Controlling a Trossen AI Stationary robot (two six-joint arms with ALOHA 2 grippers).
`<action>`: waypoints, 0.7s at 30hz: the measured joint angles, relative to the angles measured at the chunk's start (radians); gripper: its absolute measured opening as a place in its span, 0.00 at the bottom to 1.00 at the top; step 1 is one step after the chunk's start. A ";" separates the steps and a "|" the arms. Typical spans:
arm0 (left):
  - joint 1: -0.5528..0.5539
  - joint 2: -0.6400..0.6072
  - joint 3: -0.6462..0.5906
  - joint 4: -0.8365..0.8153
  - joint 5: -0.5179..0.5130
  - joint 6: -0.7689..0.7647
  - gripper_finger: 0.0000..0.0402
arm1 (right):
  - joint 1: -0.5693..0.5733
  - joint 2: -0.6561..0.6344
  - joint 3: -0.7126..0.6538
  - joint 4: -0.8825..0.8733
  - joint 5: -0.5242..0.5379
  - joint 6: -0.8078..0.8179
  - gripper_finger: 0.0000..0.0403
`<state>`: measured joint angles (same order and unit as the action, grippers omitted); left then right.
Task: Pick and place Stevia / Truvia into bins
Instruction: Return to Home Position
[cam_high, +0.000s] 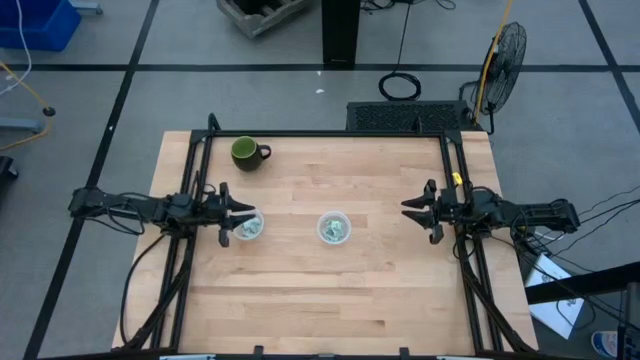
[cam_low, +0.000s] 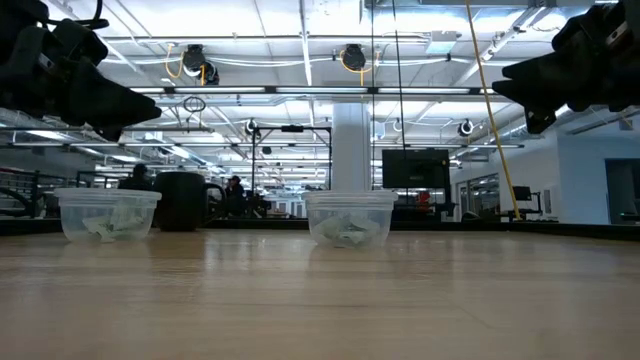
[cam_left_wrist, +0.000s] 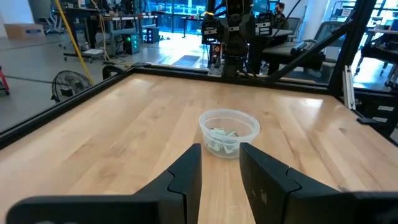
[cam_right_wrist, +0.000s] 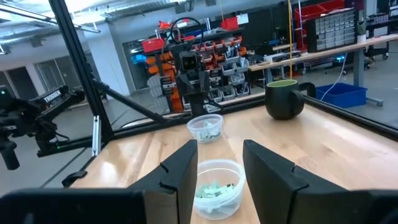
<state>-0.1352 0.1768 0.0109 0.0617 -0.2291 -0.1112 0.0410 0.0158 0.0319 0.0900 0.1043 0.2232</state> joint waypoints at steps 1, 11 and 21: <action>0.000 0.000 0.000 0.000 0.000 0.000 0.28 | 0.000 0.000 0.000 0.001 0.000 0.000 0.31; 0.000 0.000 0.000 0.000 0.000 -0.001 0.28 | 0.000 0.000 0.000 0.006 -0.001 0.000 0.30; 0.000 0.000 0.000 0.001 0.000 -0.001 0.28 | 0.000 0.000 0.000 0.008 -0.003 0.000 0.29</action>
<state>-0.1352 0.1764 0.0109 0.0624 -0.2295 -0.1123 0.0410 0.0158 0.0319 0.0982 0.1016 0.2232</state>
